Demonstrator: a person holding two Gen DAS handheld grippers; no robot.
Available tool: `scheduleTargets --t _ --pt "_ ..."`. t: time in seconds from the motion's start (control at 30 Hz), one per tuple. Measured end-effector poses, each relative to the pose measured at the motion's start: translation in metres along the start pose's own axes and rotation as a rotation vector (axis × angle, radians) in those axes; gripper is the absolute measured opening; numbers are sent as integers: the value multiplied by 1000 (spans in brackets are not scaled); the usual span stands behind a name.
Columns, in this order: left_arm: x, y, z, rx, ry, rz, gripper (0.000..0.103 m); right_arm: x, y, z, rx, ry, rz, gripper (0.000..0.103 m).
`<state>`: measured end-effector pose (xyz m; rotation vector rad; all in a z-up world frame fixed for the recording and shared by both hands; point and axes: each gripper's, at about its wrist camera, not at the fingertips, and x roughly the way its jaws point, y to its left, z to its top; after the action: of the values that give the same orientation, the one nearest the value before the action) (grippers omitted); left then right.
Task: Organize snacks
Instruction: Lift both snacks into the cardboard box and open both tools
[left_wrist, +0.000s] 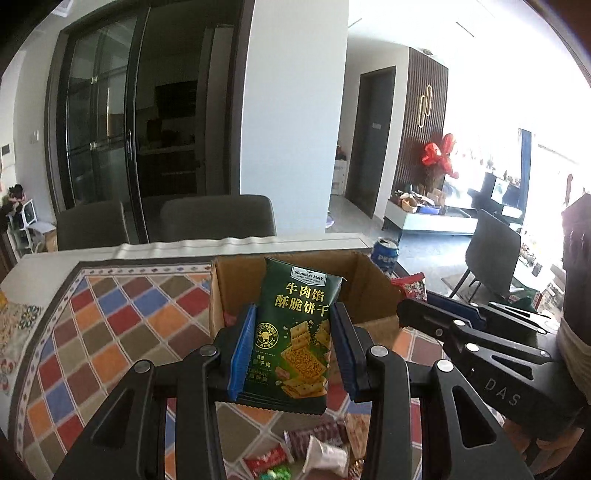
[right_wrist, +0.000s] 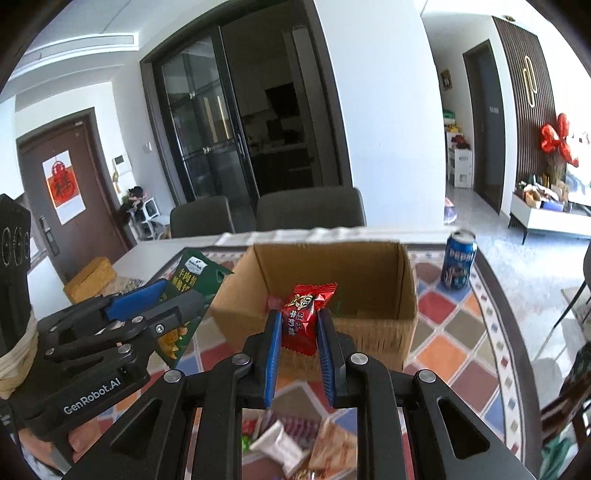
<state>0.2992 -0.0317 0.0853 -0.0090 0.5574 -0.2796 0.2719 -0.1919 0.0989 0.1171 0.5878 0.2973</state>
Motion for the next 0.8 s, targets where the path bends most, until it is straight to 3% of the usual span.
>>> scheduleTargets --t 0.27,0.63,0.7,0.77,0.8 --pt "35 12 28 18 19 43 40 27 -5 30 -25 4 -27 20" --pt "86 13 46 66 73 78 40 72 -21 50 -26 78 -64 20" --pt "91 12 47 81 81 91 42 76 -22 52 -27 88 -72 20" --pt "92 12 47 91 85 120 56 80 -23 53 -35 93 -84 21" --pt "90 12 47 91 81 126 57 80 -22 54 -37 93 -87 24"
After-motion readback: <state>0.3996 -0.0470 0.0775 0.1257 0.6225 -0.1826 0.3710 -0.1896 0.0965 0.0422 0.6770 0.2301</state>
